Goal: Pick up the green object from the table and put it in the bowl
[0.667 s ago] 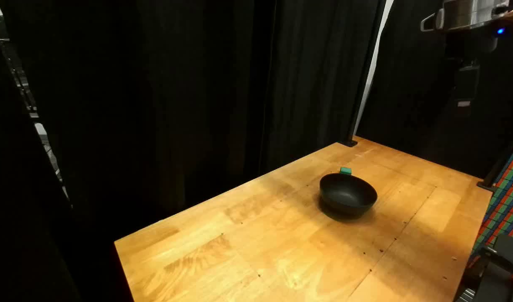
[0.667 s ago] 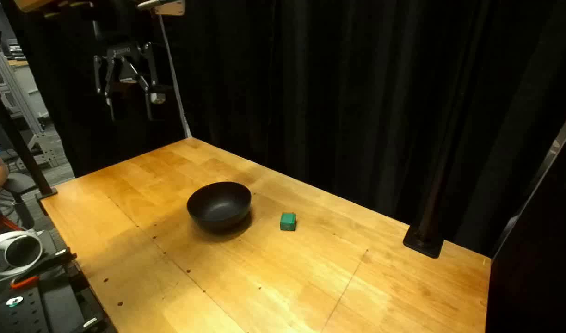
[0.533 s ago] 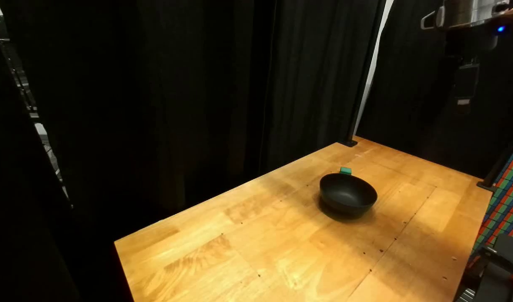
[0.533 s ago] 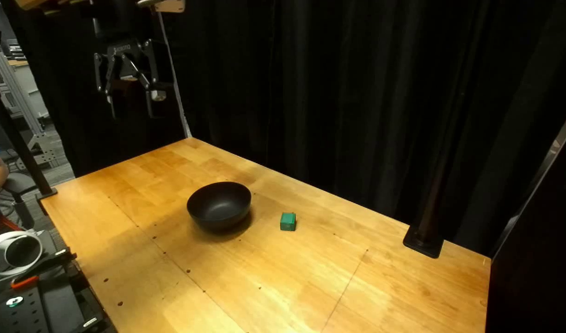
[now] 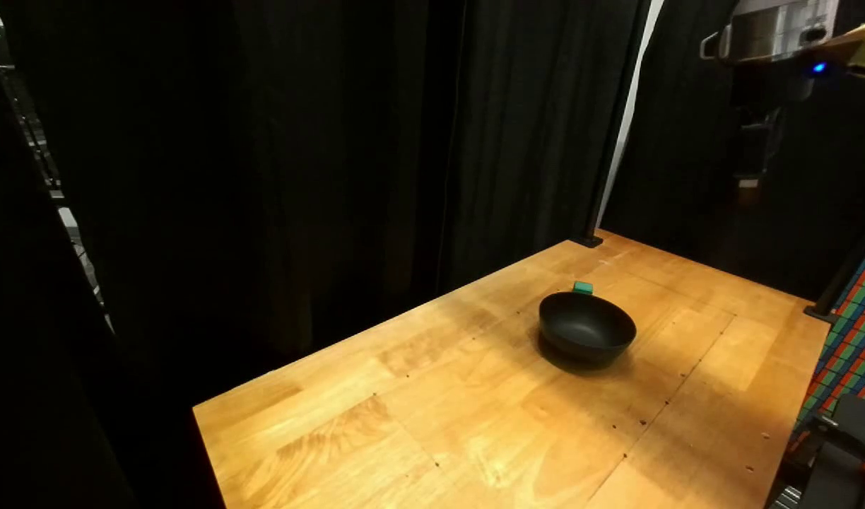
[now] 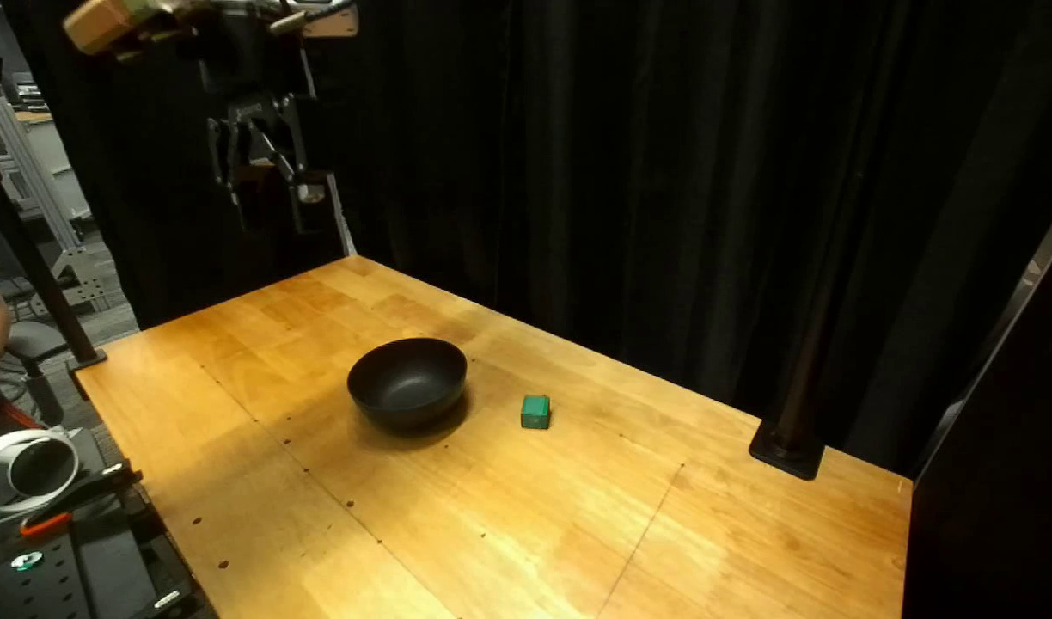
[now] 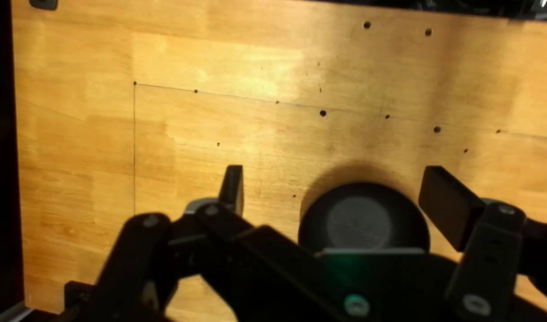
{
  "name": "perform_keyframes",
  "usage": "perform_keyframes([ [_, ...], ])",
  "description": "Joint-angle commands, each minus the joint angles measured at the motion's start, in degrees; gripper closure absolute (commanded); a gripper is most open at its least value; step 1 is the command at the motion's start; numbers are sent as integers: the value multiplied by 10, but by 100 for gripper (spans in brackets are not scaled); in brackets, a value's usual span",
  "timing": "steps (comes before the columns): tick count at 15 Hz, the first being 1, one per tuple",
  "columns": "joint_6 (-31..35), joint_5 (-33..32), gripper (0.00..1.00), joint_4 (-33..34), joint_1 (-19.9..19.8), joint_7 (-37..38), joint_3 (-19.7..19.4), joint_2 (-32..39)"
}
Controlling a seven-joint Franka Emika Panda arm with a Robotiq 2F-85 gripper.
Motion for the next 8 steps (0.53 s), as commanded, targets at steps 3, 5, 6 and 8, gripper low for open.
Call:
perform_keyframes([
  [3,173,12,0,71,-10,186,0,198],
  [5,221,11,0,106,-8,249,-6,267],
  [6,245,12,0,125,-6,278,-12,302],
  [8,283,19,0,164,1,328,-27,363],
])
